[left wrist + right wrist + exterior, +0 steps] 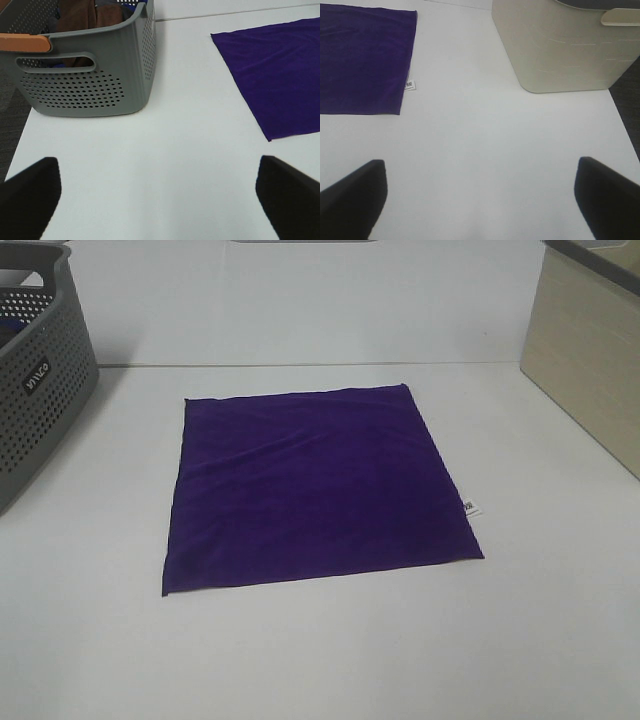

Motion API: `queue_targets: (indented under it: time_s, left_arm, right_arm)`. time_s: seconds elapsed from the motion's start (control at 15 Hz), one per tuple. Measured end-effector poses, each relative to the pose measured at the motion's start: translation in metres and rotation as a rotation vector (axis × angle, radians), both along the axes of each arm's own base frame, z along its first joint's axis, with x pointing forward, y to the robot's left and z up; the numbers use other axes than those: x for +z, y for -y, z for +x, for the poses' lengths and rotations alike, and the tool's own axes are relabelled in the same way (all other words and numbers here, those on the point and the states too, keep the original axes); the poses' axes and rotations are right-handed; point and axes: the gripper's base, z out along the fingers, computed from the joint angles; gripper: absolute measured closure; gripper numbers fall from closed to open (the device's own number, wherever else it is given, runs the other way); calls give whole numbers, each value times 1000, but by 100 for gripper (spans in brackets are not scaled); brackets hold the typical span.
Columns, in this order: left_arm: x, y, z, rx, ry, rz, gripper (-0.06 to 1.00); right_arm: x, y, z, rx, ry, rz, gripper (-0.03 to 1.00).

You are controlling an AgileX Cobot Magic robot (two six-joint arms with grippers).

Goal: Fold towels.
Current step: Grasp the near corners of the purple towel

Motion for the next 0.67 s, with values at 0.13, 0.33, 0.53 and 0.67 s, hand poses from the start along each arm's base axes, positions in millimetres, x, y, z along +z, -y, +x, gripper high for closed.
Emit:
queue_targets:
  time_s: [0.13, 0.33, 0.53, 0.67]
  left_arm:
    - [0, 0, 0, 0, 0, 0, -4]
    - [0, 0, 0, 0, 0, 0, -4]
    - [0, 0, 0, 0, 0, 0, -4]
    - [0, 0, 0, 0, 0, 0, -4]
  right_arm:
    - [0, 0, 0, 7, 0, -1, -2]
    - [0, 0, 0, 9, 0, -7, -2]
    - [0, -1, 0, 13, 1, -2, -2]
    - [0, -1, 0, 12, 1, -1, -2]
